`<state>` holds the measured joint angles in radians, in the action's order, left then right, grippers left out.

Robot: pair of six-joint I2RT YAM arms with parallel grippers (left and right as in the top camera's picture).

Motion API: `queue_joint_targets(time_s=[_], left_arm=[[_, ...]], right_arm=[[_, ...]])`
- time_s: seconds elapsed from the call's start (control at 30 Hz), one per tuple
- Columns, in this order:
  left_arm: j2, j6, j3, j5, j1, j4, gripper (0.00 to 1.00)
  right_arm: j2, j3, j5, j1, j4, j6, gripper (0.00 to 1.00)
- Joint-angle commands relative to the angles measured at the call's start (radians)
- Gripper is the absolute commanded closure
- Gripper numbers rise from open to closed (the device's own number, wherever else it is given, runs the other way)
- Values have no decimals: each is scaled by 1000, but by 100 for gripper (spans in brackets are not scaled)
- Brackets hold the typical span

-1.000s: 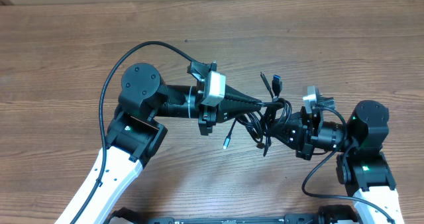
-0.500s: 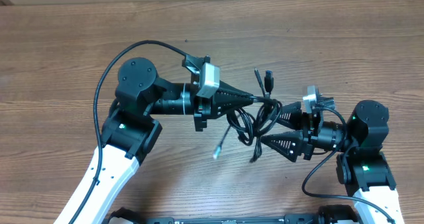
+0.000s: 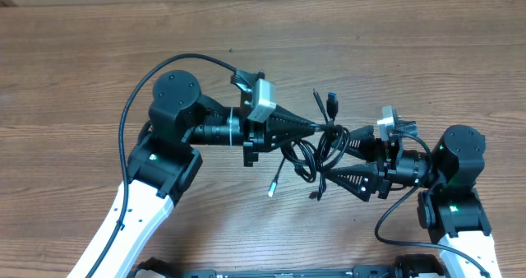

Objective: Untangle cables
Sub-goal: 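Open the left gripper and pull it back away from the cables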

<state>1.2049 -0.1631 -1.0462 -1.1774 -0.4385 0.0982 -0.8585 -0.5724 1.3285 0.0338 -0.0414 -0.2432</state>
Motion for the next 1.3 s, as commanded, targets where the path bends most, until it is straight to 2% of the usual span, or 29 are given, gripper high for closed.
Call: queue_joint_targets(time_s=[0.0, 0.13, 0.27, 0.47, 0.6, 0.67, 0.73, 0.77, 0.97, 1.1, 1.27], left_arm=[[-1, -17, -17, -10, -17, -6, 96], [2, -16, -17, -9, -38, -15, 96], [2, -16, -17, -7, -61, -16, 96], [8, -15, -17, 10, -91, -16, 96], [18, -16, -17, 10, -99, -16, 96], [19, -15, -17, 11, -99, -15, 96], [19, -16, -17, 29, -99, -15, 96], [19, -16, -17, 37, -99, -13, 96], [19, -17, -17, 114, -98, 34, 96], [19, -21, -17, 147, -98, 122, 96], [19, -84, -17, 203, -97, 233, 96]], right_arm=[[1, -25, 13, 3, -7, -23, 22], [1, -25, 32, 3, -19, -23, 34], [1, -25, 44, 4, -33, -23, 40], [1, -25, 46, 3, -34, -23, 53], [1, -25, 46, 3, -34, -23, 70], [1, -25, 47, 3, -33, -23, 83], [1, -25, 47, 3, -33, -23, 93], [1, -25, 47, 3, -33, -23, 95], [1, -25, 54, 3, -33, -22, 96], [1, -24, 54, 3, -33, -22, 96], [1, -24, 54, 3, -32, -22, 96]])
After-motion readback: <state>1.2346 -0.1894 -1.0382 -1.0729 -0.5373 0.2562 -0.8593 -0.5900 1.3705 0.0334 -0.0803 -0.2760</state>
